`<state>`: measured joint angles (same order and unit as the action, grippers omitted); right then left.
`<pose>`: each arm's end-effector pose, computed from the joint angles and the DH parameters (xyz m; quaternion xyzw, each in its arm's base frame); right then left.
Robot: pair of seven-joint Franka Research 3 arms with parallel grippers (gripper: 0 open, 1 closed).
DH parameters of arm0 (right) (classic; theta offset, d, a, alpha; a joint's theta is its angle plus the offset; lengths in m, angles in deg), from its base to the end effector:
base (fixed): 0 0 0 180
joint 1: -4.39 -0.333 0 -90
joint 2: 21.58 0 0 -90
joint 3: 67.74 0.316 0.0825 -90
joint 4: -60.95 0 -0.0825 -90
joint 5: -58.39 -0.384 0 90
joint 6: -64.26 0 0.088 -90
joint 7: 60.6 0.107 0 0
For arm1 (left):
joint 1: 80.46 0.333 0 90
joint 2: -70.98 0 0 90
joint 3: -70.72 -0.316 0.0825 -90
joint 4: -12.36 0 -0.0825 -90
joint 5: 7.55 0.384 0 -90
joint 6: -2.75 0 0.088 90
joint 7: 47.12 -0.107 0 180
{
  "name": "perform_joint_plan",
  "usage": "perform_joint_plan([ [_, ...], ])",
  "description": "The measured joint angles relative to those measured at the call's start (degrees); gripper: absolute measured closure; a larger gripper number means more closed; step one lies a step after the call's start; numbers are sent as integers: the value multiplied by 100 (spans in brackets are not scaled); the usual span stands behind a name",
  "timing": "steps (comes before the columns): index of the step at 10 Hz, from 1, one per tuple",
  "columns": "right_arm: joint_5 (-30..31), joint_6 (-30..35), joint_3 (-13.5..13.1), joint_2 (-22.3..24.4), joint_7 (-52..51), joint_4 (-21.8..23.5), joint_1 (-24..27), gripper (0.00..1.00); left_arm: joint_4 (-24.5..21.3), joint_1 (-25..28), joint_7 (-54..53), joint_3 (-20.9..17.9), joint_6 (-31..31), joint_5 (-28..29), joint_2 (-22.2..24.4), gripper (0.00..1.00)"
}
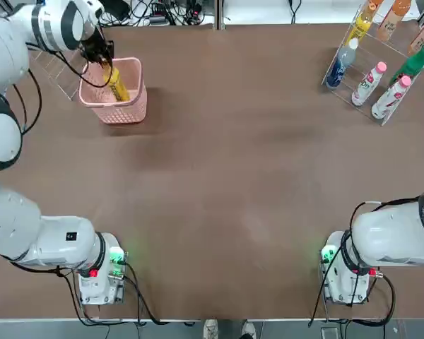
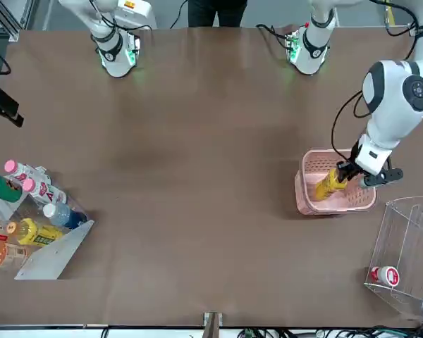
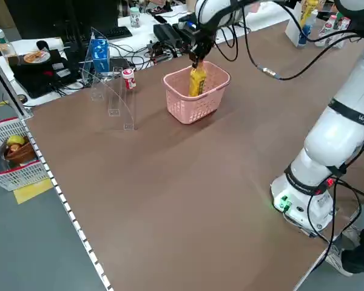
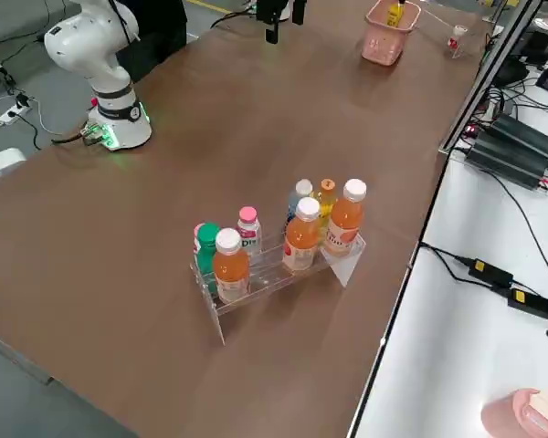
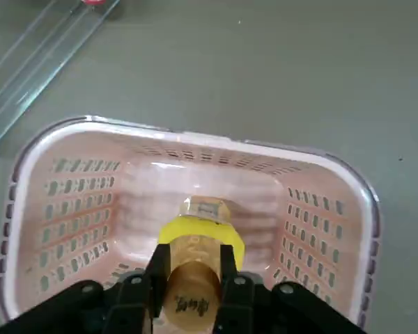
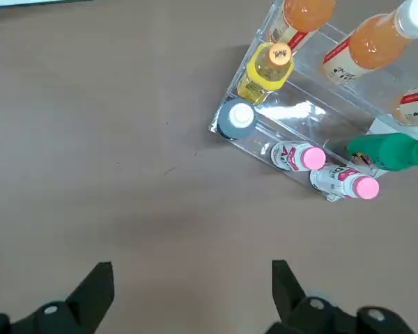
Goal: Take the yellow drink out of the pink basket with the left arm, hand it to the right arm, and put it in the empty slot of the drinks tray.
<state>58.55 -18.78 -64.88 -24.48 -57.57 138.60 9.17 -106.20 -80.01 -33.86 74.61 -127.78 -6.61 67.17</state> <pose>0.5558 -0.0199 0.6858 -0.9988 0.0434 -0.0218 0.0001 0.5731 -0.0336 0.4136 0.9942 0.0808 0.0711 0.0060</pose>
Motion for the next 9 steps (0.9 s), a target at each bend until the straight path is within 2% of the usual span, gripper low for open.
perform_joint_plan([
  [9,0,-14,-1,0,0,0,0,0,1622,-19,1,106,1885,-147,151,67],
])
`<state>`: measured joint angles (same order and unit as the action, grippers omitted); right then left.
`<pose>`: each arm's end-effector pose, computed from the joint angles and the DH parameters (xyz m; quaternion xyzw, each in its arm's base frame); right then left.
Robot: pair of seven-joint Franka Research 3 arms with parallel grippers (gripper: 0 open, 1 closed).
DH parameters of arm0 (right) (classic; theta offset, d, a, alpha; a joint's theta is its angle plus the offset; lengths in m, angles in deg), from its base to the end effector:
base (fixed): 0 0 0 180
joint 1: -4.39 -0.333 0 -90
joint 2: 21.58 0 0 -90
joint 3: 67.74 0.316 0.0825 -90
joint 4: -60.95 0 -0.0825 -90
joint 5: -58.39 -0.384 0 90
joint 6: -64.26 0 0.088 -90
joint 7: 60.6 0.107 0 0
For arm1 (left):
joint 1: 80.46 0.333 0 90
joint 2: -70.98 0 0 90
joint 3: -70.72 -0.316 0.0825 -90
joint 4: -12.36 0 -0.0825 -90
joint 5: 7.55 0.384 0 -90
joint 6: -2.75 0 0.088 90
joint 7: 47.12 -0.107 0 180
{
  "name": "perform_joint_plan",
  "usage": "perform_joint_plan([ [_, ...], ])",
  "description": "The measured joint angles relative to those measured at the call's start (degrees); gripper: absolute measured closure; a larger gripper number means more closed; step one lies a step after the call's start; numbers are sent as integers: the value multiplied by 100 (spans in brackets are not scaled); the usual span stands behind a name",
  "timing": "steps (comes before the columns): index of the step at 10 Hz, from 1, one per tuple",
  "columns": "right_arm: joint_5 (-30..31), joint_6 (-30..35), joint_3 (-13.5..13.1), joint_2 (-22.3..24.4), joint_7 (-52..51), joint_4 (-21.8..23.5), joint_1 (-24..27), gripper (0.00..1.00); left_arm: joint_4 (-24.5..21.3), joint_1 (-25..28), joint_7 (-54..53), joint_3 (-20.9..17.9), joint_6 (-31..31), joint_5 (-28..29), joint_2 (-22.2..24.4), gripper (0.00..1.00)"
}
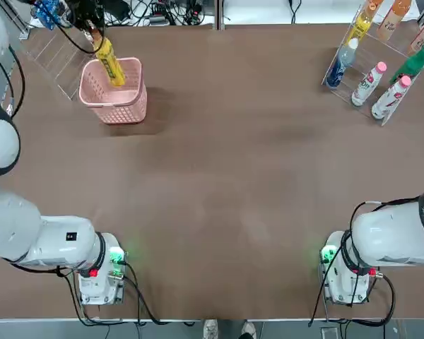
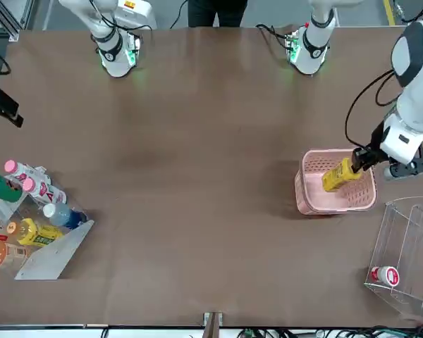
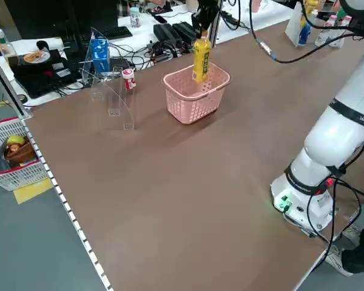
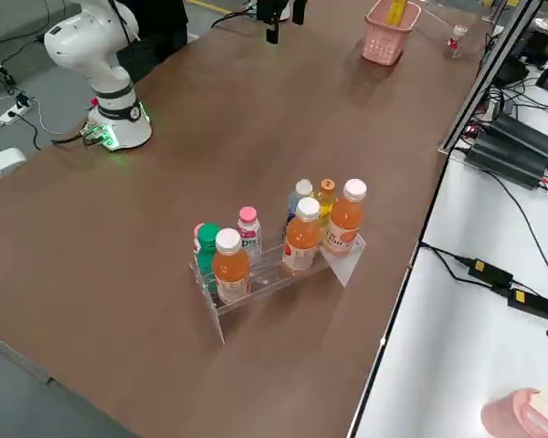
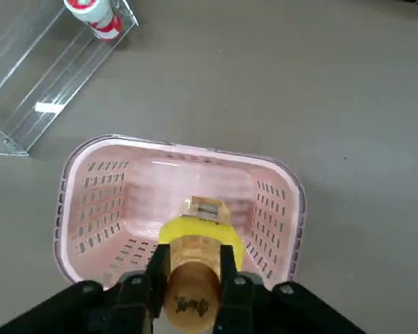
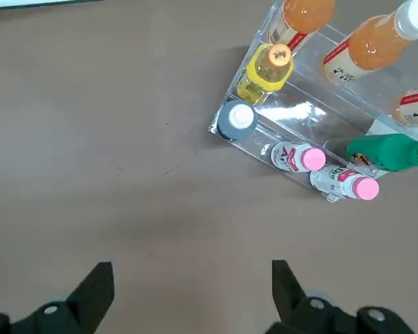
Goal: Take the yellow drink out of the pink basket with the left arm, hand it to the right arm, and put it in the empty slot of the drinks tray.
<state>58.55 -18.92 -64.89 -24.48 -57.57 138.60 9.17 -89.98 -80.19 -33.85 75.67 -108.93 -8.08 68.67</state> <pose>0.5561 -0.0200 0.6860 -0.9988 0.0435 -0.0230 0.0001 0.5860 -0.0479 0.5328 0.9952 0.0763 0.0597 0.0156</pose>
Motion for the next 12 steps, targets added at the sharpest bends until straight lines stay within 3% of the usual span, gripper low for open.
perform_joint_plan([
  [6,0,-3,0,0,0,0,0,0,980,-8,39,183,943,-21,16,67],
  [12,0,-5,-5,0,0,0,1,0,1301,-39,1243,784,997,-71,-201,67],
])
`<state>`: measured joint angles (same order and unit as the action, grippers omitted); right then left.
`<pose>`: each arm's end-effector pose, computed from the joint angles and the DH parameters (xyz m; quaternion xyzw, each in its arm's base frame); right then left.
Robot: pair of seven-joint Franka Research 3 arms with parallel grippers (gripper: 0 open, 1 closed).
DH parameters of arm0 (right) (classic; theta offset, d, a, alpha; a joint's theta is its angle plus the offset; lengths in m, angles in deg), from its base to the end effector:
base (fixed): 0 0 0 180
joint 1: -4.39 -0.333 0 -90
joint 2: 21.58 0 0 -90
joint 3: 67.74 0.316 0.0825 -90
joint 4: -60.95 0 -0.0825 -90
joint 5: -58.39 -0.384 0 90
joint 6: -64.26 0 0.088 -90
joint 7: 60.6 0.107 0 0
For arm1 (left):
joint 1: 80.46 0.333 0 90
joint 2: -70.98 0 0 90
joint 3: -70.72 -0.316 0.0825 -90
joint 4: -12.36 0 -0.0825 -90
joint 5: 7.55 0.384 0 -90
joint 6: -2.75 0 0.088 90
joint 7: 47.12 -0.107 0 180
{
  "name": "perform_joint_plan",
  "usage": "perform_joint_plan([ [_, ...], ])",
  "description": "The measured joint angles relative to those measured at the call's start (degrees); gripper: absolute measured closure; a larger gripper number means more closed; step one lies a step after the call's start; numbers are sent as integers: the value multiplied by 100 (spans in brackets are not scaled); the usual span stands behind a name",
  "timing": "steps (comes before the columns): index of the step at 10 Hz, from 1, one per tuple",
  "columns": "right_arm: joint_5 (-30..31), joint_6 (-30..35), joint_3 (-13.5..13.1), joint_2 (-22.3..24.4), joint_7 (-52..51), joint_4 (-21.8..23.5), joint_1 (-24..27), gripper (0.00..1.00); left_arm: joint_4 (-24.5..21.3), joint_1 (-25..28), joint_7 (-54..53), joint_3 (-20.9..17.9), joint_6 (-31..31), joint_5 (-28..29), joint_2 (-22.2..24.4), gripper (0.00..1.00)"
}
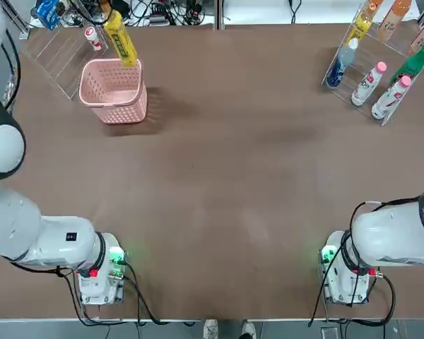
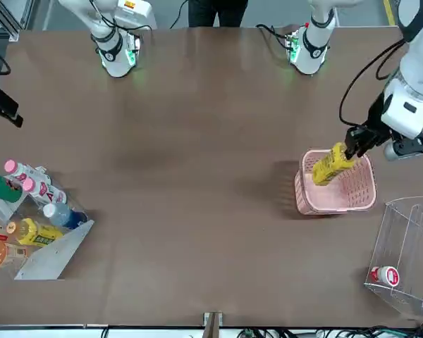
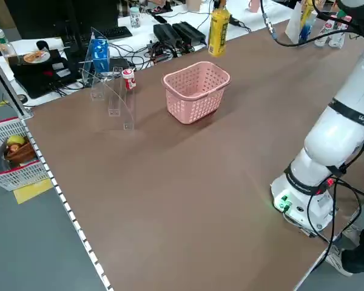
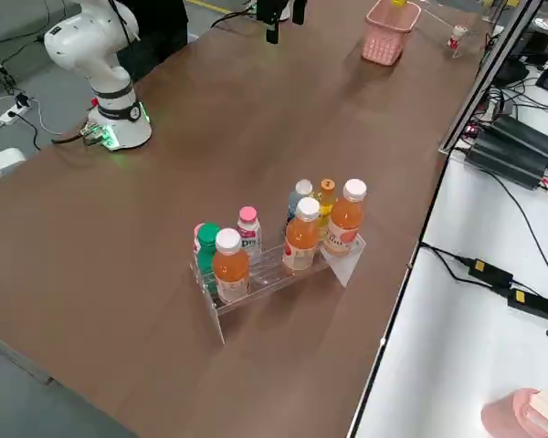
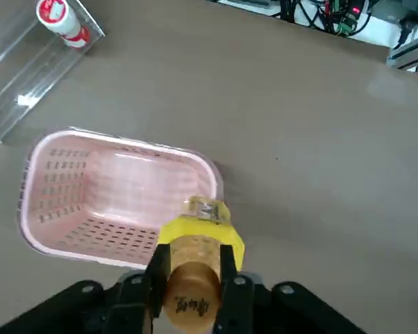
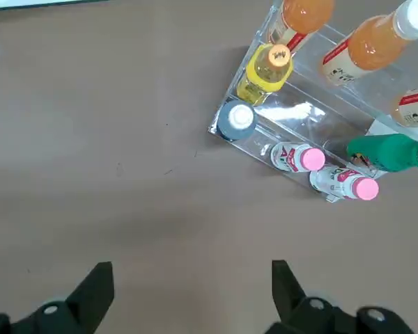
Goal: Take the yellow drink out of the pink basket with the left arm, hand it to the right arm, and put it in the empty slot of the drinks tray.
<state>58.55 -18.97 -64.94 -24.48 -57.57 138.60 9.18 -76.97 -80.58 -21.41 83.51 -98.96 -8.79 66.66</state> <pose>0.5561 -0.0206 0.6861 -0.9988 0.0440 -0.0234 0.0001 0.5818 -0.1302 0.6073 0.9908 0.1135 0.0609 0.0415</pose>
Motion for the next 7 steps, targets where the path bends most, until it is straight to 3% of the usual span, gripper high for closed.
perform_joint_plan([
  [7,0,-1,-7,0,0,0,1,0,38,-21,1256,668,1,2,-347,67],
])
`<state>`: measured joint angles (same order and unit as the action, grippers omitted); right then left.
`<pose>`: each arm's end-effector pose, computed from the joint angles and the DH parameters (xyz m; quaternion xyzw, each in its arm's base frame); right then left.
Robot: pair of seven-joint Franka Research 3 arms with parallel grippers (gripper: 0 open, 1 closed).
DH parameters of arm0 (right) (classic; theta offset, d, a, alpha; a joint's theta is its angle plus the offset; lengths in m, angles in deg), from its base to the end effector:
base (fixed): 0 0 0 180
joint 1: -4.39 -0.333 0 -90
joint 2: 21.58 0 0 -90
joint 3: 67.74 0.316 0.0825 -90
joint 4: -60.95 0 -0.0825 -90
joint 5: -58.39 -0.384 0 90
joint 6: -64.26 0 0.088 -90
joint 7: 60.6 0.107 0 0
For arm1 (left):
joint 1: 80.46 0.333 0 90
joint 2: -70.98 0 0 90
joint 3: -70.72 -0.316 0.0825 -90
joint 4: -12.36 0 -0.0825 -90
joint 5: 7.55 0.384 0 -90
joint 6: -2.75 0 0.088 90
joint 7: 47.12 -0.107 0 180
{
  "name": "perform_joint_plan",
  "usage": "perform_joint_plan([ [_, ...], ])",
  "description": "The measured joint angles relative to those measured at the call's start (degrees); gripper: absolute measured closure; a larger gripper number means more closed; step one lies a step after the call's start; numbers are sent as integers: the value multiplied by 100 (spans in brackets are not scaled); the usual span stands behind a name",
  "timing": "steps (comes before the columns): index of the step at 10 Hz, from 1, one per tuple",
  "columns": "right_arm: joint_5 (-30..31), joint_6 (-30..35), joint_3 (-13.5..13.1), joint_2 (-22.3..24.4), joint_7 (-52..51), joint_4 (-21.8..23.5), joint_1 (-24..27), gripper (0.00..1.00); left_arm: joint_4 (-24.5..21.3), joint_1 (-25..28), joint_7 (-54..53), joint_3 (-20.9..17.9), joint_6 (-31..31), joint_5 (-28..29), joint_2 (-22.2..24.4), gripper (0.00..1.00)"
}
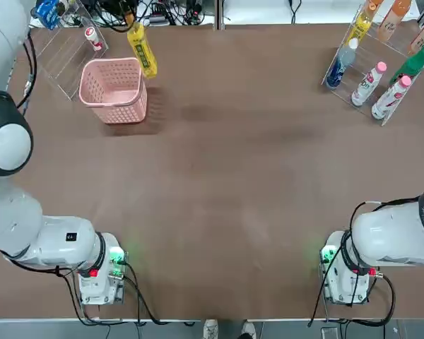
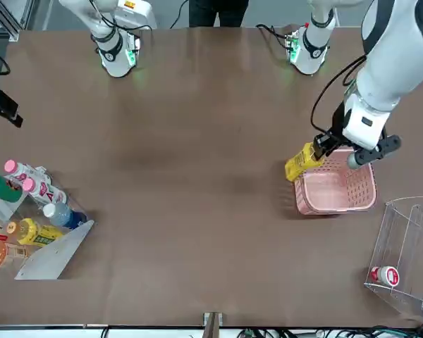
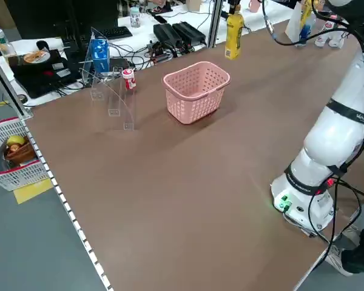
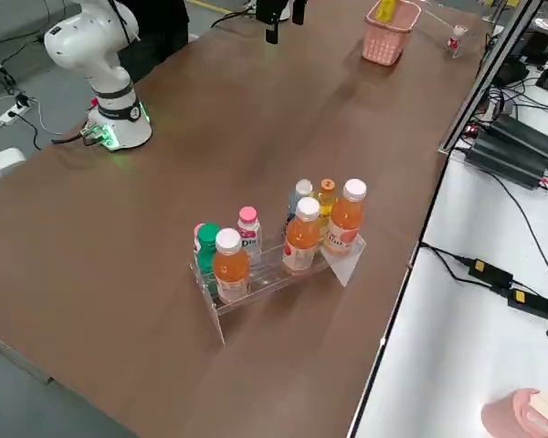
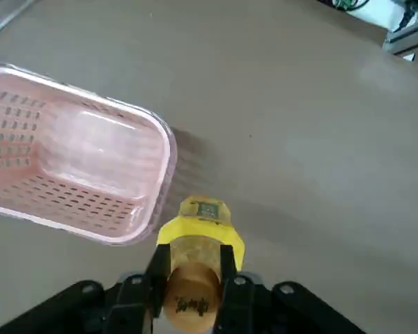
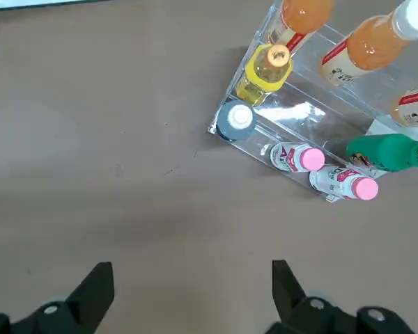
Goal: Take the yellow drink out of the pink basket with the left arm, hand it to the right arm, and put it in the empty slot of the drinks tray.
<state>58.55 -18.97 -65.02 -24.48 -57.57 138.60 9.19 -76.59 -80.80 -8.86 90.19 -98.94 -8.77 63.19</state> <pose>0.5561 -0.0214 0.6861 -0.9987 0.0448 -0.0234 0.0000 0.5782 -0.1966 0.5773 0.9848 0.1642 0.0251 0.0517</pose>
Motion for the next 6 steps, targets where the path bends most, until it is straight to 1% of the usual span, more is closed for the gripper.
perform_joint_plan([
  [3,0,0,-1,0,0,0,0,0,72,-13,217,274,-4,0,-82,67],
  [6,0,0,-3,0,0,0,1,0,384,-17,227,670,-4,207,-325,67],
])
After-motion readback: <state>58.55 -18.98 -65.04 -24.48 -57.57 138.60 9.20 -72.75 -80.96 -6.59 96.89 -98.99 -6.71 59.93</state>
